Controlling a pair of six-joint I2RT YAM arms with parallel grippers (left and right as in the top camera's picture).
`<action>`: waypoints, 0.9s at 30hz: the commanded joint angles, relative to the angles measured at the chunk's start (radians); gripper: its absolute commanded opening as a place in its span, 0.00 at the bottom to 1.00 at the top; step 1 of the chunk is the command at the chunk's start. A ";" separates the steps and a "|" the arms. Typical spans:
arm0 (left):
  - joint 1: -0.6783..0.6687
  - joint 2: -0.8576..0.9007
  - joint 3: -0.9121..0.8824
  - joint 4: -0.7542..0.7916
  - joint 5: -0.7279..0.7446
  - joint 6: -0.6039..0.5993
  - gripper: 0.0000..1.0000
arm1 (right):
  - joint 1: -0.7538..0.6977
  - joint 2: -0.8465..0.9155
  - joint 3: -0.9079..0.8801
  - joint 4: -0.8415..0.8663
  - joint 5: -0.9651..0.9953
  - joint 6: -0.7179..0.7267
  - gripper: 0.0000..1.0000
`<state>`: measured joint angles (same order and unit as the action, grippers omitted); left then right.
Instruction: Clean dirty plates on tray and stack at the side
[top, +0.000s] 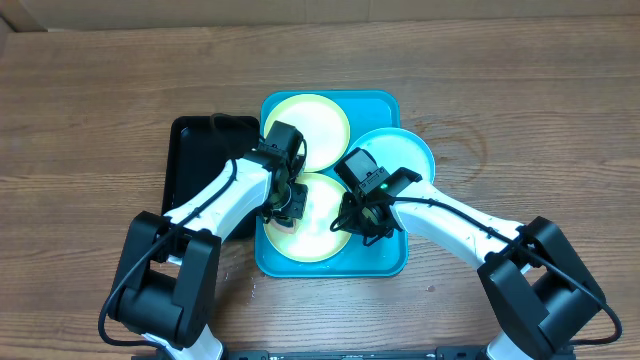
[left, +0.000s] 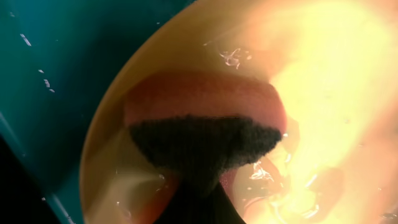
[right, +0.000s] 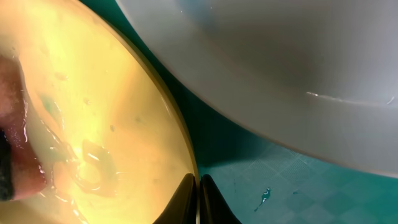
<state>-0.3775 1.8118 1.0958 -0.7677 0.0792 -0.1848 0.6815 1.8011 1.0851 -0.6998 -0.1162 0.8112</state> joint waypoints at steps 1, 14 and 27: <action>-0.002 -0.001 -0.023 0.006 0.216 0.031 0.04 | 0.005 -0.002 -0.013 0.005 -0.001 0.000 0.04; 0.035 -0.030 0.258 -0.198 0.292 0.075 0.04 | 0.005 -0.002 -0.013 0.004 -0.001 0.000 0.04; 0.034 -0.016 0.134 -0.155 0.006 0.005 0.04 | 0.005 -0.002 -0.013 0.004 -0.001 0.000 0.04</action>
<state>-0.3458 1.8027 1.2827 -0.9565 0.1631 -0.1524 0.6815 1.8011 1.0851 -0.6994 -0.1165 0.8112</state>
